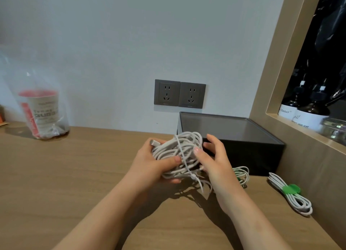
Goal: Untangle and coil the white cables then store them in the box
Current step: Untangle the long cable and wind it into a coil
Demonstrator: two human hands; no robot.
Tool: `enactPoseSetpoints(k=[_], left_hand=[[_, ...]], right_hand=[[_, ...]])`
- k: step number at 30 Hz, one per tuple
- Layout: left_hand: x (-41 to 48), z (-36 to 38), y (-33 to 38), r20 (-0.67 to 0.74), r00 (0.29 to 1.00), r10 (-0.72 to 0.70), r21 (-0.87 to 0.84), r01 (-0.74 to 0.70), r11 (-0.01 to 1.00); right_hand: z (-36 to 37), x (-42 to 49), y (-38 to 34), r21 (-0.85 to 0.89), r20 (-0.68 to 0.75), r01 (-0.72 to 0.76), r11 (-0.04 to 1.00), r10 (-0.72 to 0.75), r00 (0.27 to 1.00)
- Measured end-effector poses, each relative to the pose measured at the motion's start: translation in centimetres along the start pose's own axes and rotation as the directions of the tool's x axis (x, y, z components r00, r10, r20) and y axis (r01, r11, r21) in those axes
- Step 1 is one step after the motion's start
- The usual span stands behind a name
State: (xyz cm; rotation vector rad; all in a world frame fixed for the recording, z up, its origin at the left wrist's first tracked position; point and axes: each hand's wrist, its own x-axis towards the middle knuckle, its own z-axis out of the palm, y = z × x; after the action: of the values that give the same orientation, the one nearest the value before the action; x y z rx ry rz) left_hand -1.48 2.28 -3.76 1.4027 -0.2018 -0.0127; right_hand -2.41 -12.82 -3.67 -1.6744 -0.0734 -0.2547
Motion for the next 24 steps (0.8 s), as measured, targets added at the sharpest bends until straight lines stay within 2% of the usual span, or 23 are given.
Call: enactPoseSetpoints(k=[2,4,8,11,13,19,24], left_hand=[[0.0,0.0,0.2,-0.067,0.998,-0.001,-0.063,-0.003,0.998],[-0.1,0.1,0.3,-0.09,0.996,0.022,-0.056,-0.027,0.998],[0.1,0.2,0.3,-0.111,0.991,0.073,-0.004,-0.074,0.997],[0.2,-0.2,0.6,-0.127,0.986,0.111,0.02,-0.109,0.994],[0.3,-0.6,0.7,-0.16,0.981,0.107,-0.013,-0.111,0.994],[0.8,-1.6,0.7,-0.216,0.973,0.074,0.002,-0.076,0.997],[0.9,-1.7,0.8,-0.217,0.974,0.064,0.018,-0.062,0.998]], right_hand=[[0.1,0.0,0.3,-0.002,-0.089,-0.059,0.998,0.059,0.994],[0.5,-0.2,0.2,0.0,-0.125,-0.151,0.989,0.15,0.981],[1.2,-1.1,-1.0,0.053,0.025,-0.355,0.933,0.354,0.935],[1.1,-1.5,-1.5,0.02,0.146,-0.451,0.892,0.444,0.884],[0.9,-1.7,-1.6,-0.044,0.224,-0.44,0.897,0.438,0.871],[0.5,-1.5,-1.0,-0.237,0.29,-0.193,0.952,0.258,0.922],[0.5,-1.3,-0.7,-0.168,0.278,-0.28,0.945,0.317,0.907]])
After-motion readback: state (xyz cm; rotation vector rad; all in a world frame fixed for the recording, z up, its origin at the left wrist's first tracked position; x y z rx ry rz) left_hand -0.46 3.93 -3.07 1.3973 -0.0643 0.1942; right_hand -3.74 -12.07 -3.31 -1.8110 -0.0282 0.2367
